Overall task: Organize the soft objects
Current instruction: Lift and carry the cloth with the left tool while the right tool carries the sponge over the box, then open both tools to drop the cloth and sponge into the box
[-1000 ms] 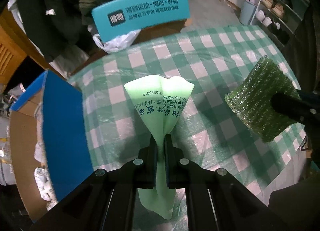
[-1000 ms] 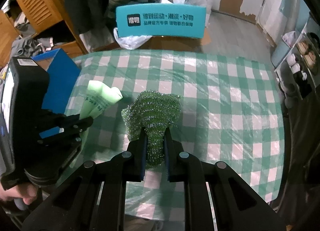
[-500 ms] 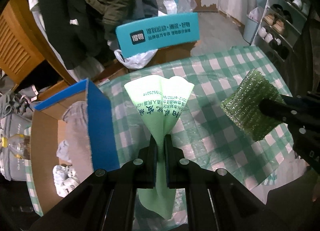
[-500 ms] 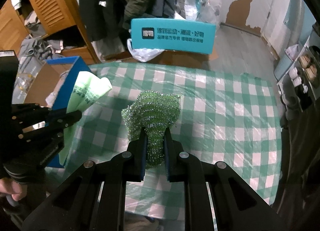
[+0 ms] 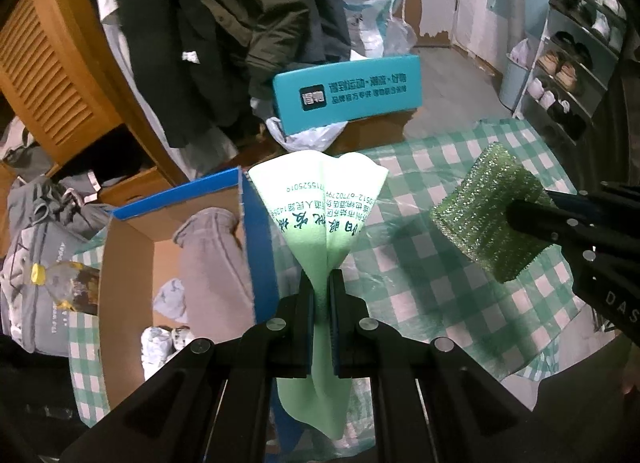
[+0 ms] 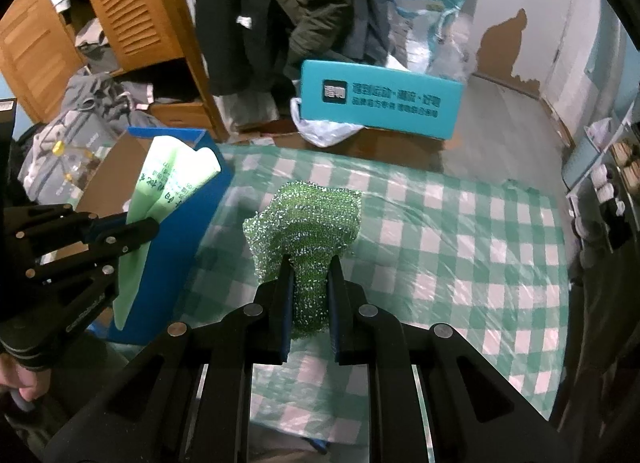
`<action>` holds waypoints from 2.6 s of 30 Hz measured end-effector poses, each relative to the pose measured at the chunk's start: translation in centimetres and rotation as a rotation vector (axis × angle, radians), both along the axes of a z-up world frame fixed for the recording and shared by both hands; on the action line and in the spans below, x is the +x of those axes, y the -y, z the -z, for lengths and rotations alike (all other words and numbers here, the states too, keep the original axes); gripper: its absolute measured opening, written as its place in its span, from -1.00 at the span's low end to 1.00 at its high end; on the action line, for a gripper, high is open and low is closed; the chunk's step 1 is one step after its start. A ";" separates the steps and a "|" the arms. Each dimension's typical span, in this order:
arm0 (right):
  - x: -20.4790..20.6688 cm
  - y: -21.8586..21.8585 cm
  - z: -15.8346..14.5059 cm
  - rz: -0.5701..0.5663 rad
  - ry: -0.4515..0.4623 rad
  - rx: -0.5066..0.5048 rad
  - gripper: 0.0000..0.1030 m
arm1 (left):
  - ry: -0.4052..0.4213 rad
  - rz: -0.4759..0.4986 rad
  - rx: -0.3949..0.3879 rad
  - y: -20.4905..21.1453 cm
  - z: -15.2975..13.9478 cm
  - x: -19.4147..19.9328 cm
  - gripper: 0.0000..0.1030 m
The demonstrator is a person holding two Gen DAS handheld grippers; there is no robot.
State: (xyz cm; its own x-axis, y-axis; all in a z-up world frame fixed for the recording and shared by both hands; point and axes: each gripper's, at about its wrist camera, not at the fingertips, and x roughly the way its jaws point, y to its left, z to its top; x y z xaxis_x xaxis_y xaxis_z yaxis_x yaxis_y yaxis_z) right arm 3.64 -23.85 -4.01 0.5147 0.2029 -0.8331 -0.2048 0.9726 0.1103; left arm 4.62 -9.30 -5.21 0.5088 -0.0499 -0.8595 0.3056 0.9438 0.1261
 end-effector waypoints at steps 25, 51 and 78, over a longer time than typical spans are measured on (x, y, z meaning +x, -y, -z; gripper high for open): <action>1.6 -9.4 -1.8 -0.152 0.025 0.029 -0.74 | 0.037 -0.161 -0.010 -10.0 -0.9 -0.4 -0.88; 4.2 -20.4 0.7 -0.320 -0.054 0.040 -0.74 | -0.036 -0.348 -0.017 -18.6 3.2 1.5 -0.88; 5.6 -22.4 1.5 -0.296 -0.042 -0.011 0.15 | -0.017 -0.421 -0.024 -20.8 2.3 1.2 0.21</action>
State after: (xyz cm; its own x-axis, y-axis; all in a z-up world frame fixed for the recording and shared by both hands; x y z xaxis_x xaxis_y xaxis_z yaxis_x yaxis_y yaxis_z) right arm 9.20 -1.41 -5.54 0.3993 0.3298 -0.8555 -0.4752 0.8724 0.1145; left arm 5.85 11.50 -7.53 0.4750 0.1393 -0.8689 -0.1056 0.9893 0.1009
